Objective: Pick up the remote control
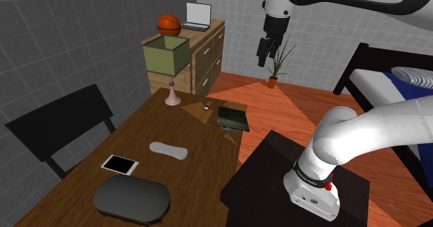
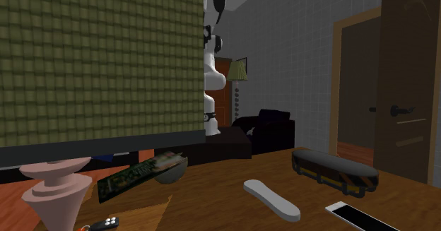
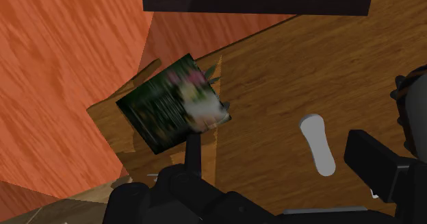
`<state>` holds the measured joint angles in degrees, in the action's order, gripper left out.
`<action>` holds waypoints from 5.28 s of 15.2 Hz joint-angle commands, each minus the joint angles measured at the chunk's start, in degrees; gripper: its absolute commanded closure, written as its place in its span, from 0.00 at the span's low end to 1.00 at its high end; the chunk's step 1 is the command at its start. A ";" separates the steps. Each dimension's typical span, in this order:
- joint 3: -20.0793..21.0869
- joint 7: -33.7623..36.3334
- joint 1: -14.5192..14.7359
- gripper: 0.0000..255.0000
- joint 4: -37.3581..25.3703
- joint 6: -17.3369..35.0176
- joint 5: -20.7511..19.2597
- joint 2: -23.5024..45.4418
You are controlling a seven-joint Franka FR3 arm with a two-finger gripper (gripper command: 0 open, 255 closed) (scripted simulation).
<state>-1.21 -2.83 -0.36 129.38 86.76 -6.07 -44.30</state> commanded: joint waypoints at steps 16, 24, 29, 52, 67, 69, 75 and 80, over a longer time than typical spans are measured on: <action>3.33 2.00 4.07 0.00 8.35 26.67 2.60 19.23; 5.48 3.07 5.81 0.00 6.11 39.15 2.74 34.34; 6.75 4.02 6.83 0.00 2.41 45.45 1.95 44.63; 8.04 6.90 14.73 0.00 -32.57 55.55 -4.00 90.96; 7.46 7.18 15.14 1.00 -34.40 58.09 -4.45 95.31; 7.47 7.18 15.14 1.00 -34.42 58.08 -4.45 95.32; 7.91 6.98 14.83 1.00 -32.99 56.16 -4.12 91.99; 8.34 6.72 14.50 1.00 -31.76 54.17 -3.74 88.78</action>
<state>7.05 3.94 14.20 97.44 141.31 -9.88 45.04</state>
